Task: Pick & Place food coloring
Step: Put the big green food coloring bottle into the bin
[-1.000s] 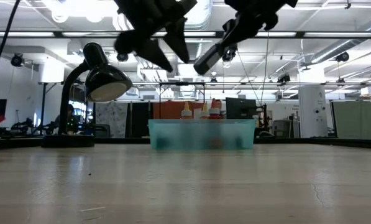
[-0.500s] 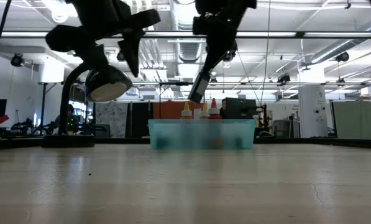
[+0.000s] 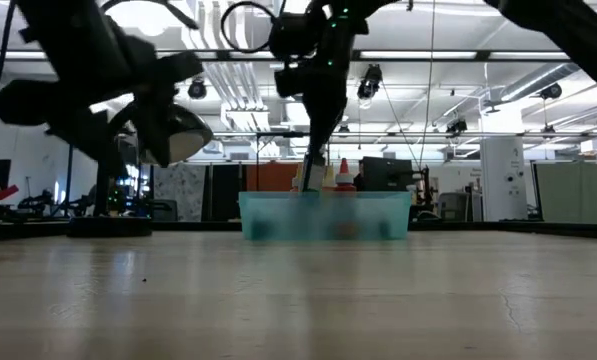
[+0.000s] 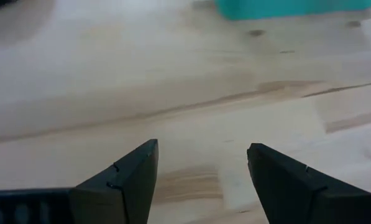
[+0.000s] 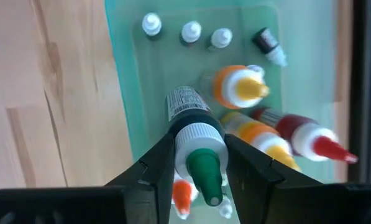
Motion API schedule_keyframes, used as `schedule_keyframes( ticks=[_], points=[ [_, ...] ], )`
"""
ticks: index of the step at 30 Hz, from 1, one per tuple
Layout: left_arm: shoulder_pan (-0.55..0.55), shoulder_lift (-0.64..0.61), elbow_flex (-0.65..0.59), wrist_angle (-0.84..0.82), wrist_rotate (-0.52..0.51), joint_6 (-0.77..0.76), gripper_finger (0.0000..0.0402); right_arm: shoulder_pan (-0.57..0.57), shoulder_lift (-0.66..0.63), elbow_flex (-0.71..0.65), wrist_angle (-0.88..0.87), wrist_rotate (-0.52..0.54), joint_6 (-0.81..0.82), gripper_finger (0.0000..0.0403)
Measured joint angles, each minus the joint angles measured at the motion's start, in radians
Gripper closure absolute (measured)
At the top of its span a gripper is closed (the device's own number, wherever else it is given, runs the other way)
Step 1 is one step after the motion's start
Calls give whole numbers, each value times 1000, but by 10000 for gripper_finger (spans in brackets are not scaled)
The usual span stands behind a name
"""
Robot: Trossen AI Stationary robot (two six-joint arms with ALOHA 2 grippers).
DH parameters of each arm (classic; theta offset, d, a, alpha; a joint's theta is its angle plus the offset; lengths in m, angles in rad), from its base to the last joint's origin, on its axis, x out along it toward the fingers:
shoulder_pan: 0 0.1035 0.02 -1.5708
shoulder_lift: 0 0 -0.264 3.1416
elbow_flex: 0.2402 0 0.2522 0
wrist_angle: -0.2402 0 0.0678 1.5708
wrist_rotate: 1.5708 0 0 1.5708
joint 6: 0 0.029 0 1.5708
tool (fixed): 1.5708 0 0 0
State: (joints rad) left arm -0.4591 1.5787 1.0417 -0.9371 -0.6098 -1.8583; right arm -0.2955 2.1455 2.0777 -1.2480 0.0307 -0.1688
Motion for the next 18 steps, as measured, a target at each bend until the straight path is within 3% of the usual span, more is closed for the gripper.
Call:
schedule_keyframes(
  ticks=[10, 18],
  points=[
    [-27, -97, -193, 119, 0, -48, 182, 14, 67, -5, -2, -2, 23, 290],
    [-27, -208, -323, 175, -11, -39, 182, 23, 116, -5, 6, -37, 11, 251]
  ],
)
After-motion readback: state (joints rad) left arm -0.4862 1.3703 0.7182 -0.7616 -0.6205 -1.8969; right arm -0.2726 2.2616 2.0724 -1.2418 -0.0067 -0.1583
